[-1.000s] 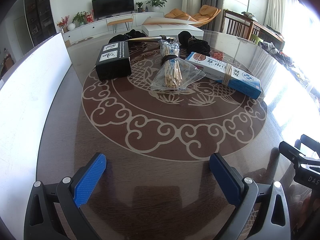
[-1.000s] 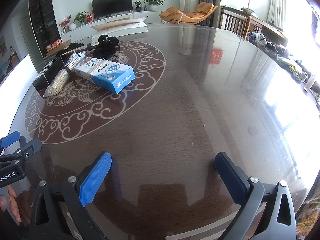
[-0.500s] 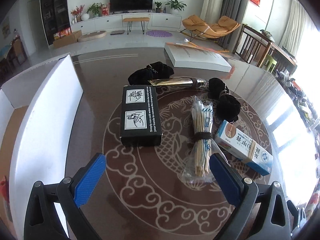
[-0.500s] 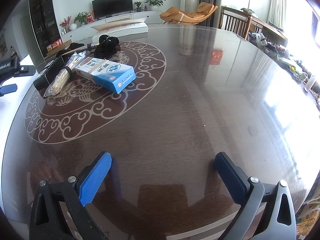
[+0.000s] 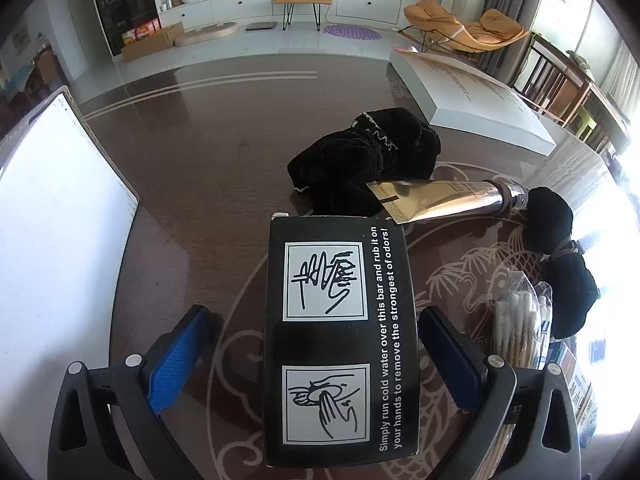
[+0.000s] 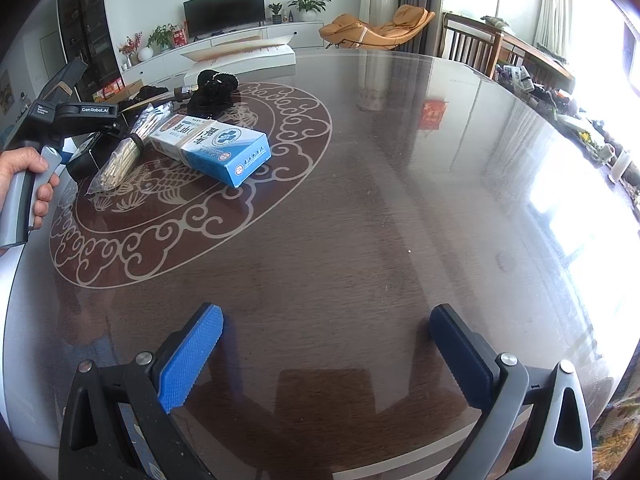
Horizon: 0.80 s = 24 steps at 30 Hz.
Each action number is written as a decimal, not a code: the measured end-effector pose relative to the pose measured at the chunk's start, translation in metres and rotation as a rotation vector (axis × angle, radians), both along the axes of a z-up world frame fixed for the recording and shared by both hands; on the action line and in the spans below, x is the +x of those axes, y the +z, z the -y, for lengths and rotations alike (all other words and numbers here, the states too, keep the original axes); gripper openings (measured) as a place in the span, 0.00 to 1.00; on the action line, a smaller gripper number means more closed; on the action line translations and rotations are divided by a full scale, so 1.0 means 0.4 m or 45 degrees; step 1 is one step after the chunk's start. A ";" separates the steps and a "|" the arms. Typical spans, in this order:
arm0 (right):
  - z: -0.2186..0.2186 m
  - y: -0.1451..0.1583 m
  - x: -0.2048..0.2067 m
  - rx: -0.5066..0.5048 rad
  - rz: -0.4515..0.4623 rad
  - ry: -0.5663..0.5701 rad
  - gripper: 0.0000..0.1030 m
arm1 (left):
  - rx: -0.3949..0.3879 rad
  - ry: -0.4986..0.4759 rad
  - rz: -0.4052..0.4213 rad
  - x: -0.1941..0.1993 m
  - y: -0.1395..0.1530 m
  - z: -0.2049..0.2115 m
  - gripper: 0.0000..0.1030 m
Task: Organize objects
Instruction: 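Grasp the black soap-bar box with the left tool and lift it, then hold the black soap-bar box raised in the left tool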
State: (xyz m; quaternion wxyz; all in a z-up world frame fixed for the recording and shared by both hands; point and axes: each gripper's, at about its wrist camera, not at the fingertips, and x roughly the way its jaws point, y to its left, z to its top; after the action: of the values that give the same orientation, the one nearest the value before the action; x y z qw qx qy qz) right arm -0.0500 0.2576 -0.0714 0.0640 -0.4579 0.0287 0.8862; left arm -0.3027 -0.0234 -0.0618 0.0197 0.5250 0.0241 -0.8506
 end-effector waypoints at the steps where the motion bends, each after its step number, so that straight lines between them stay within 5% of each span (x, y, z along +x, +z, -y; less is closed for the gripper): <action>1: 0.000 0.000 0.000 0.000 0.000 -0.001 1.00 | -0.039 -0.007 -0.031 0.009 0.005 -0.003 0.80; 2: 0.000 0.000 0.000 0.000 0.000 -0.001 1.00 | -0.041 -0.029 -0.065 0.021 0.012 -0.007 0.59; 3: -0.001 0.000 0.001 0.000 0.000 -0.002 1.00 | -0.057 -0.034 -0.082 0.032 0.015 -0.008 0.56; 10: -0.002 0.000 0.001 0.001 0.000 -0.003 1.00 | -0.044 0.015 -0.134 0.185 0.017 0.000 0.56; 20: -0.001 0.000 0.002 0.002 -0.001 -0.002 1.00 | -0.049 -0.117 -0.162 0.512 0.015 -0.030 0.58; 22: 0.000 0.000 0.002 0.002 -0.001 -0.002 1.00 | -0.047 -0.138 -0.162 0.542 0.015 -0.032 0.62; 24: 0.000 0.000 0.002 0.002 -0.001 -0.002 1.00 | -0.044 -0.160 -0.153 0.547 0.008 -0.042 0.88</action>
State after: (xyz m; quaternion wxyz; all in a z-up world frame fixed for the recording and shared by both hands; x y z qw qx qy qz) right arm -0.0491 0.2577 -0.0713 0.0650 -0.4574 0.0285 0.8864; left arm -0.0837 -0.0066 -0.0587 -0.0259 0.4732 -0.0226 -0.8803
